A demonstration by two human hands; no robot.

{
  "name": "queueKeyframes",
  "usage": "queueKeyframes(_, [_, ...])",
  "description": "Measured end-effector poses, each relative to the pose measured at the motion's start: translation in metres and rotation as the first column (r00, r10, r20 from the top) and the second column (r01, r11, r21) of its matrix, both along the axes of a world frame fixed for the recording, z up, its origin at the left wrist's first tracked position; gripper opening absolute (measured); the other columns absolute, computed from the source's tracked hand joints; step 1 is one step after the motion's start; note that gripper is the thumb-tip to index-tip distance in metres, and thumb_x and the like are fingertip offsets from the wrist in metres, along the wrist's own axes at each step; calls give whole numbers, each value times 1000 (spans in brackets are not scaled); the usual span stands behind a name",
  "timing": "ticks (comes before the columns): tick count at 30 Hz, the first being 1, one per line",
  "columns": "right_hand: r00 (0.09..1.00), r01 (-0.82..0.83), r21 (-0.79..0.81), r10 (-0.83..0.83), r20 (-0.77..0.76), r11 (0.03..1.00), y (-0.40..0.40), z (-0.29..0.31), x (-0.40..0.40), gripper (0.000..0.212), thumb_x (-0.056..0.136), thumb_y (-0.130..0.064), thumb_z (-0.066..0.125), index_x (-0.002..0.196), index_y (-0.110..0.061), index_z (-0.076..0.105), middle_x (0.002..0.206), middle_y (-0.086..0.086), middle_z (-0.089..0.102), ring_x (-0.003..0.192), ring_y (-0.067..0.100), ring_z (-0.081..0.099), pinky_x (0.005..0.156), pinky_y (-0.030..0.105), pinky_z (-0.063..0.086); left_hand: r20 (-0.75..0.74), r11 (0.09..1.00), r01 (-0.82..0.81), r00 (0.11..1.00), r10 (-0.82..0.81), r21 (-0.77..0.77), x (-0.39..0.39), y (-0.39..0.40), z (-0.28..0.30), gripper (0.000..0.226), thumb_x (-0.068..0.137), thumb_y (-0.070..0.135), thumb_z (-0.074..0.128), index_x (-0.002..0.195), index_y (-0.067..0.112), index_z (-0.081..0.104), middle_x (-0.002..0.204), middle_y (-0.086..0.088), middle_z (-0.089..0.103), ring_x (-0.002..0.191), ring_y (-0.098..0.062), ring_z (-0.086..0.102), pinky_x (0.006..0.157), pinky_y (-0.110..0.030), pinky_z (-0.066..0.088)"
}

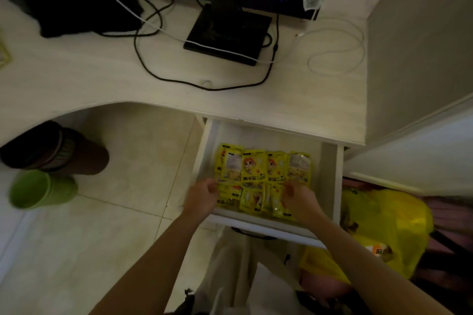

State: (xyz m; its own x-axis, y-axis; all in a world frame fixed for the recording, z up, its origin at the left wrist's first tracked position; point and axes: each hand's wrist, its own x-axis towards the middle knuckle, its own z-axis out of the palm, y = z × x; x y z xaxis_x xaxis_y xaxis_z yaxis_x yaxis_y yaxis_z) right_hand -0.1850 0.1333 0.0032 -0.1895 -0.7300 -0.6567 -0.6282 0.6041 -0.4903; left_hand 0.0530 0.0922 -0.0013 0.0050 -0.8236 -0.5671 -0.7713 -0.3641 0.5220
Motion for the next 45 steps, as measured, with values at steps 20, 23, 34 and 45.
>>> queueKeyframes(20, [698, -712, -197, 708, -102, 674, 16, 42, 249, 29, 97, -20, 41, 124, -13, 48, 121, 8, 57, 108, 23, 56, 85, 32, 44, 48, 871, -453, 882, 469, -188, 170, 129, 44, 24, 94, 14, 46, 113, 17, 62, 84, 6, 57, 64, -7, 54, 59, -16, 39])
queueKeyframes(23, [672, -736, -196, 734, -98, 647, 14, 41, 302, 32, 98, -19, 40, 128, -10, 47, 122, 9, 57, 105, 22, 58, 82, 28, 45, 60, 853, -479, 864, 500, -209, 222, 140, 49, 23, 95, 15, 47, 114, 18, 61, 90, 4, 58, 75, -12, 55, 68, -19, 40])
queueKeyframes(34, [614, -781, -219, 782, -104, 584, -3, 49, 445, 33, 96, -20, 39, 127, -12, 48, 120, 6, 56, 107, 20, 54, 90, 32, 48, 83, 749, -599, 763, 641, -283, 375, 139, 54, 22, 94, 14, 49, 113, 15, 62, 100, -6, 67, 92, -20, 63, 74, -23, 44])
queueKeyframes(45, [560, -814, -293, 811, -170, 501, -131, 63, 558, 34, 96, -22, 40, 127, -11, 48, 122, 8, 58, 109, 23, 56, 91, 35, 48, 39, 686, -633, 724, 689, -358, 470, 19, 63, 22, 91, 16, 53, 110, 16, 63, 87, 4, 60, 85, -14, 59, 74, -24, 44])
